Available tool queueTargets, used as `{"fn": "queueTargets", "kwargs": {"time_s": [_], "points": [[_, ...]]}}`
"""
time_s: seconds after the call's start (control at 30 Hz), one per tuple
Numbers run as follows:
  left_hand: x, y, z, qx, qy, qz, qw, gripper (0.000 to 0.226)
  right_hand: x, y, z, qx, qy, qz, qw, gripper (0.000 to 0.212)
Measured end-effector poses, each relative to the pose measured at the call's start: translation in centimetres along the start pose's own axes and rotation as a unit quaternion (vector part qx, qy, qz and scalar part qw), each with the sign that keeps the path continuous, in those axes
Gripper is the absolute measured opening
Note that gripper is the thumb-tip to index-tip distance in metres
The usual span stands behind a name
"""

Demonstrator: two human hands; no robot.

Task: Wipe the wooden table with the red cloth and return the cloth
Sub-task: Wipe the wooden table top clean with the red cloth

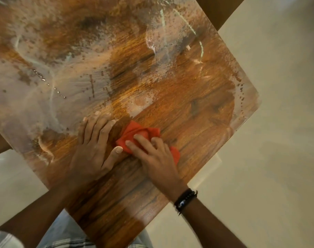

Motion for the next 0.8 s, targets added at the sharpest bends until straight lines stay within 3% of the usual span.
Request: {"fn": "queueTargets", "kwargs": {"time_s": [0.1,0.2,0.3,0.47,0.6,0.7,0.8], "points": [[0.0,-0.1,0.1,-0.001,-0.002,0.018,1.0,0.074,-9.8,-3.2,-2.9,-0.069,0.115,0.019,0.991,0.048],[0.1,0.0,0.1,-0.01,0.001,0.026,1.0,0.074,-20.5,-6.2,-5.0,-0.111,0.259,0.024,0.959,0.036],[0.3,-0.1,0.1,-0.018,0.003,0.033,0.999,0.075,-22.1,-6.3,-6.4,-0.133,0.327,0.016,0.935,0.036],[0.8,-1.5,0.4,-0.068,-0.02,0.114,0.991,0.066,-5.6,-2.4,-6.5,-0.126,0.172,0.014,0.977,0.039],[2.5,-3.5,2.9,-0.109,-0.071,0.139,0.982,0.057,6.7,1.7,-2.6,-0.024,-0.015,-0.008,1.0,0.051],[4.6,-4.4,5.7,-0.137,-0.087,0.102,0.981,0.063,3.5,0.9,-3.1,-0.024,-0.026,0.003,0.999,0.056],[8.0,-5.4,7.3,-0.172,-0.16,0.054,0.97,0.064,-6.6,-2.1,-5.8,-0.084,0.12,0.029,0.989,0.042]]}}
Point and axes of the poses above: each hand's wrist, its own z-axis away from the middle knuckle, its own y-axis out of the palm, x = y × z, the point moved 9 cm from there along -z, towards the middle knuckle, and after that the axes turned 3 degrees about y, right-handed, at the moved point
